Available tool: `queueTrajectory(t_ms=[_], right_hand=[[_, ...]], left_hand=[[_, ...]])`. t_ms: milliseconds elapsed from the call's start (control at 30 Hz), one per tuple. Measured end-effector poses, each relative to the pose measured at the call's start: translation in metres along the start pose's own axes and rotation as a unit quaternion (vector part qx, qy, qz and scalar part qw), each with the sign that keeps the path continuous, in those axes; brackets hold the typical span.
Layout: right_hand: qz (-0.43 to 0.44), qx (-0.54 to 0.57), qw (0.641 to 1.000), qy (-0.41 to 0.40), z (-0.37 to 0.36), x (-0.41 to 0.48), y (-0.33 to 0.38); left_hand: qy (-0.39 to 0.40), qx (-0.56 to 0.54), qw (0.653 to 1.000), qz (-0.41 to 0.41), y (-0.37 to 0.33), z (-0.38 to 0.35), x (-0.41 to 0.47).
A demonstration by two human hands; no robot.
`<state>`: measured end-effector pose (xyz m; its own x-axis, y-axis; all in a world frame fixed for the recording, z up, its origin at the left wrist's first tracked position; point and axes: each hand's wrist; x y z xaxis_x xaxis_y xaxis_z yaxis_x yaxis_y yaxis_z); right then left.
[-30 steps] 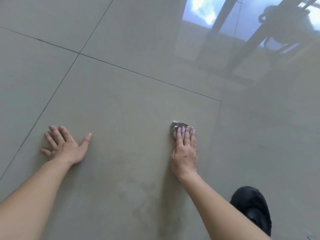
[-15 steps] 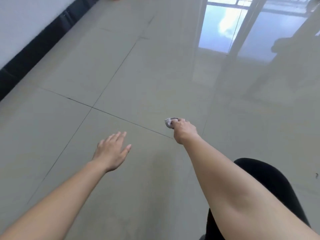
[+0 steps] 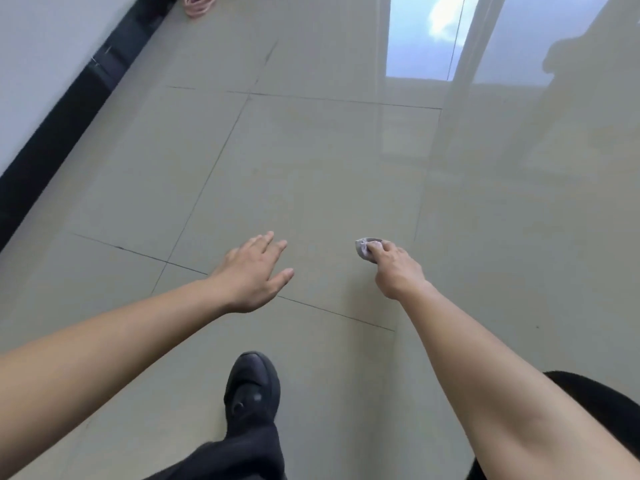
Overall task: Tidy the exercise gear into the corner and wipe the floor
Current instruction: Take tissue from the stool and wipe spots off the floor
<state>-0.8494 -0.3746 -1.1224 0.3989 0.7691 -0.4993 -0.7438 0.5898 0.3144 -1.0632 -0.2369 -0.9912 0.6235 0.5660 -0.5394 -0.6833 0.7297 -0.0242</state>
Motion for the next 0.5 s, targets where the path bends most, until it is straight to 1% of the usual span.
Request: queueTrajectory(t_ms=[133,200,267,300,367,400,467,500], right_hand=[[-0.036,-0.02,0.999,-0.019,-0.036,0.011,-0.033],[-0.055,-0.025,0.995,-0.08,-0.062,0.016,-0.042],[-0.029,-0.023,0.987,-0.159,-0.097,0.01,-0.032],[0.008,-0.023,0.984,-0.175,-0.119,0.002,-0.022],[0.116,-0.047,0.979,-0.158,-0.157,-0.024,0.006],[0.175,-0.067,0.971,-0.151,-0.167,-0.035,0.017],[0.278,-0.107,0.947,-0.124,-0.168,-0.037,0.014],[0.314,-0.139,0.933,-0.111,-0.158,-0.028,0.001]], left_hand=[[0.027,0.004,0.999,-0.026,0.0,-0.06,0.061],[0.025,0.004,0.999,-0.039,-0.003,-0.092,0.089],[0.017,-0.02,0.999,-0.032,-0.004,-0.122,0.102],[0.011,-0.044,0.999,-0.022,-0.004,-0.136,0.103],[-0.007,-0.083,0.997,-0.007,0.001,-0.158,0.101],[-0.014,-0.091,0.996,-0.009,0.005,-0.166,0.099],[-0.024,-0.087,0.996,-0.025,0.015,-0.178,0.094],[-0.033,-0.08,0.996,-0.034,0.02,-0.182,0.092]])
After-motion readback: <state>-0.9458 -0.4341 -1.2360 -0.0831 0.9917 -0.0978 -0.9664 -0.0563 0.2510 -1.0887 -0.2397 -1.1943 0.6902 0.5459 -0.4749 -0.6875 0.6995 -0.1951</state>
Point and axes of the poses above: each hand's wrist, its own x-axis towards the middle knuckle, its own z-axis out of the back of the hand, y = z × x, and after that the axes turned 3 degrees about -x, right-handed
